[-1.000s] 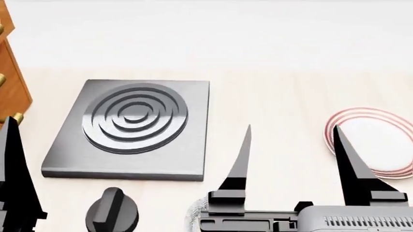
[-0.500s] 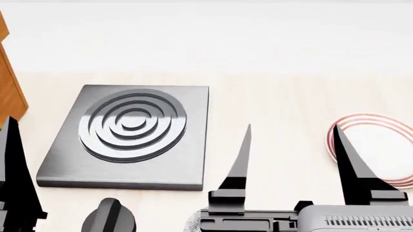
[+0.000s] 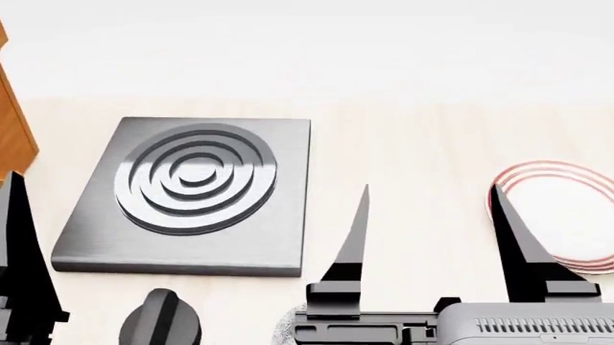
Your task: Pick the akita bowl next to the ramekin and place it on the plate.
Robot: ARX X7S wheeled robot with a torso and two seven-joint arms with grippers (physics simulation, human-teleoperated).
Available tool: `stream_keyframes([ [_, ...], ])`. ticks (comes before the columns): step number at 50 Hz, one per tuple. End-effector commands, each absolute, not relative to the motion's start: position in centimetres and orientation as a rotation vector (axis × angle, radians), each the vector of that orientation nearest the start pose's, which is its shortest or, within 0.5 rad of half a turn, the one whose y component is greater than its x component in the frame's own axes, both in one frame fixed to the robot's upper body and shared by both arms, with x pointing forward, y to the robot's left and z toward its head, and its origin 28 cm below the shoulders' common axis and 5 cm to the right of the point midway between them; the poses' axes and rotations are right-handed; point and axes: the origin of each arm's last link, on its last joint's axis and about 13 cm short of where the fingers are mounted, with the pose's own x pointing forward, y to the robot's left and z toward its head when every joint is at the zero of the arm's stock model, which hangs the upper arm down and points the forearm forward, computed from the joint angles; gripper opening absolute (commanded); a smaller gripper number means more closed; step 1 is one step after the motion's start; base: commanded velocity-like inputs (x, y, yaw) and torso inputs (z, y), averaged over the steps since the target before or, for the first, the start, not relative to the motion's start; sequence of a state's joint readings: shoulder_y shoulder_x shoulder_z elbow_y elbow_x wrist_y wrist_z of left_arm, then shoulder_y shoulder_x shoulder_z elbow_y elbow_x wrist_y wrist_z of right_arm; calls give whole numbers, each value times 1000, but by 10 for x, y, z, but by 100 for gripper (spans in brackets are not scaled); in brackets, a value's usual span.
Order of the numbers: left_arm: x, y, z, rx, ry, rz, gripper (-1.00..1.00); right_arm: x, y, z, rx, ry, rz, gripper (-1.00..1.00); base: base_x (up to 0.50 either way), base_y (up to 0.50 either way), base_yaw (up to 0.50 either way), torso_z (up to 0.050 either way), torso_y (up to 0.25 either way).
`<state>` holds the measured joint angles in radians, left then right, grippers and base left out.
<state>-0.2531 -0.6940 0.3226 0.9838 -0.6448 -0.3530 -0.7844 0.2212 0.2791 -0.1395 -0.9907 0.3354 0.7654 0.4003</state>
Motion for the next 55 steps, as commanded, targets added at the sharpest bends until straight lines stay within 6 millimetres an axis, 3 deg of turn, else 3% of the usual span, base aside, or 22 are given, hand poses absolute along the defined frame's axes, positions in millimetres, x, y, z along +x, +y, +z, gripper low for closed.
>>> stream_keyframes([
  [1,160,208,201,-61,-504,-67,100,178,-91,188,-13,-384,7,100,0,0,0,-4,-133],
  [55,161,209,200,-54,-498,-61,100,179,-91,184,-21,-365,11,100,0,0,0,-4,-134],
])
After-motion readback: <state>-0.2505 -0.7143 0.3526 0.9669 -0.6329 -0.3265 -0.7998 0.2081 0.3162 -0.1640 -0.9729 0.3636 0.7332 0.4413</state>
